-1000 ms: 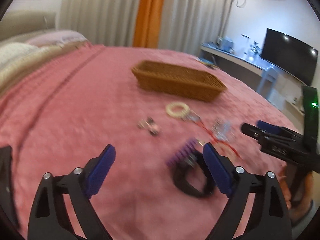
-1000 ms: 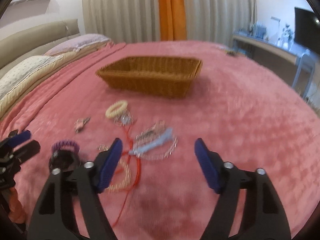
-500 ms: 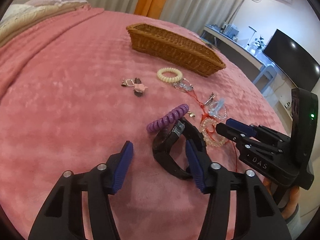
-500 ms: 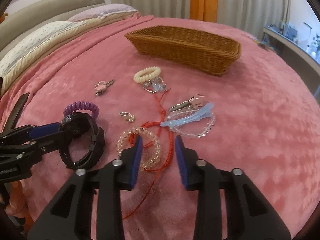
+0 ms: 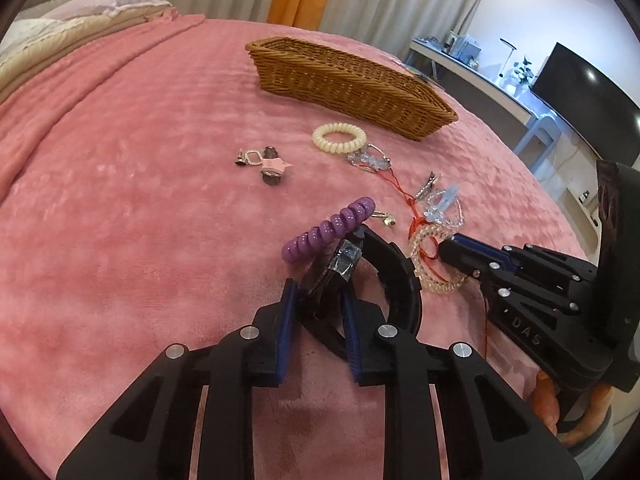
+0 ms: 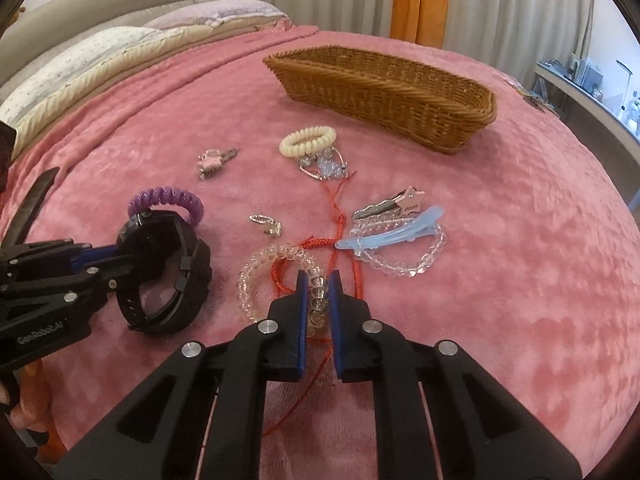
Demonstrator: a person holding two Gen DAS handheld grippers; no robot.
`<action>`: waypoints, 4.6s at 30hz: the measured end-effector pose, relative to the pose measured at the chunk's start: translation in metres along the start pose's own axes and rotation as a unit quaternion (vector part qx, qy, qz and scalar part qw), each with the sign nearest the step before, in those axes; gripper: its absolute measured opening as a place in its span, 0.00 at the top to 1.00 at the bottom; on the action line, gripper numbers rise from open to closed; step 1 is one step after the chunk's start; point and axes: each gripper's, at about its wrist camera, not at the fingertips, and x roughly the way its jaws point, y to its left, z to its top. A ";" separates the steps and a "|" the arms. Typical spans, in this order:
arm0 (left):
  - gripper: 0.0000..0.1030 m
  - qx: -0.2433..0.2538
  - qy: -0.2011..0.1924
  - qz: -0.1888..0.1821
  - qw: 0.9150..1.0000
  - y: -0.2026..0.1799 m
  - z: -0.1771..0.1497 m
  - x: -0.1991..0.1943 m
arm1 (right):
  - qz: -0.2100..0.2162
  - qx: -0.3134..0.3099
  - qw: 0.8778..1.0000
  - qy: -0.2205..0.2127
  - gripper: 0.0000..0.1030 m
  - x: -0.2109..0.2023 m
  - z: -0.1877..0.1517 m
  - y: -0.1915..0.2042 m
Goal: Organize jewelry
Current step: 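Grasp the black watch with the left tool while the right tool grasps a clear beaded bracelet, then carry the watch and bracelet into the wicker basket and open both tools, then grasp the purple coil hair tie with the left tool while the right tool grasps another clear bracelet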
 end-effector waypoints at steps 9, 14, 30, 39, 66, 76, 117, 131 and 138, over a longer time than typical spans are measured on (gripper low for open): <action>0.81 -0.009 0.011 -0.130 0.991 -0.003 -0.009 -0.025 | 0.028 0.039 0.998 -0.038 0.92 -0.029 0.006 -0.013; 0.81 0.016 -0.027 -0.123 0.992 -0.016 0.014 -0.049 | 0.018 0.053 0.996 -0.074 0.92 -0.052 0.025 -0.022; 0.81 0.049 -0.135 0.018 0.989 -0.028 0.203 0.020 | -0.054 0.097 0.988 -0.110 0.92 0.014 0.174 -0.097; 0.81 0.053 -0.074 0.023 0.996 -0.008 0.248 0.113 | -0.054 0.117 0.991 -0.029 0.92 0.109 0.206 -0.129; 0.52 0.050 -0.141 -0.030 0.988 0.002 0.194 -0.003 | -0.029 0.098 0.992 -0.075 0.56 0.025 0.162 -0.104; 0.52 0.040 -0.146 -0.022 0.988 0.009 0.128 -0.041 | -0.037 0.071 0.992 -0.093 0.56 -0.025 0.104 -0.077; 0.52 0.019 -0.067 -0.037 0.997 0.024 0.023 0.004 | -0.061 0.075 0.994 -0.042 0.94 -0.004 0.051 -0.062; 0.52 0.063 -0.017 -0.004 0.998 0.006 0.020 0.017 | -0.054 0.169 0.984 0.025 0.94 -0.017 -0.013 -0.115; 0.52 0.086 -0.003 0.003 0.996 -0.006 0.014 0.017 | -0.064 0.156 0.985 0.040 0.92 -0.021 -0.032 -0.116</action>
